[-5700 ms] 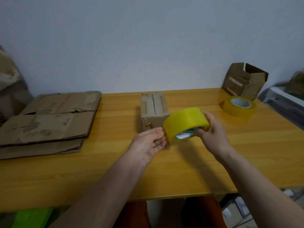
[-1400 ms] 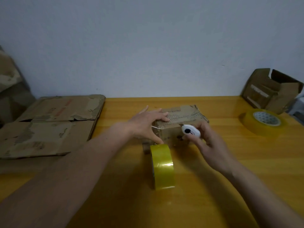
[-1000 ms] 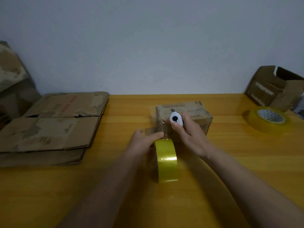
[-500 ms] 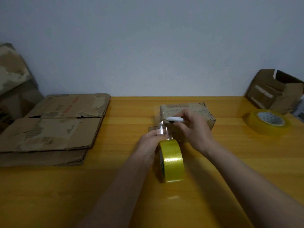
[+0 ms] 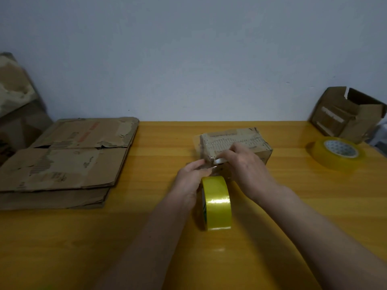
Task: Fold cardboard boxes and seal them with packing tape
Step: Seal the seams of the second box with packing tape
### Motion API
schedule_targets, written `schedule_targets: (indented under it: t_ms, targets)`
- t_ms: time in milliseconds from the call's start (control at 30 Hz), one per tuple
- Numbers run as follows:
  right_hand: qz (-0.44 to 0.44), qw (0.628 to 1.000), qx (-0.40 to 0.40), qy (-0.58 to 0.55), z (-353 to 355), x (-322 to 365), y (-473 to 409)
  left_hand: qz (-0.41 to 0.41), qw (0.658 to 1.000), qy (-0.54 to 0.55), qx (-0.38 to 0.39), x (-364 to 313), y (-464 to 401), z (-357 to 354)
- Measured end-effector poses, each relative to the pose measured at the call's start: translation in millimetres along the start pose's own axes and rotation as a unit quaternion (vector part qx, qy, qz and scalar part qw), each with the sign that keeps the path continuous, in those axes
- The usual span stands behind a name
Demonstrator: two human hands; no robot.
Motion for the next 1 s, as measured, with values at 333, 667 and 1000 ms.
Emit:
schedule_targets:
  t_ms: [333, 667, 1000]
  targets:
    - [-0.172, 0.958, 0.205, -0.105, -33, -68, 29, 0.003, 0.999, -0.012, 0.029, 2, -2, 0]
    - [-0.132, 0.991, 0.03, -0.022, 4, -47, 1, 0.005, 0.999, -0.029, 0.039, 1, -2, 0]
    - [-0.011, 0.985, 0.141, -0.097, -45, -19, -54, 0.008, 0.995, -0.034, 0.091, -4, 8, -3]
Point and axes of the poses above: each hand's wrist, its own y-axis away from the middle knuckle, its own z-axis out of the back of the hand, x = y × z, the point moved 9 cm from there along -y, towards the middle knuckle, and after that the axes turned 2 degrees about -y, right-handed, at the moved point
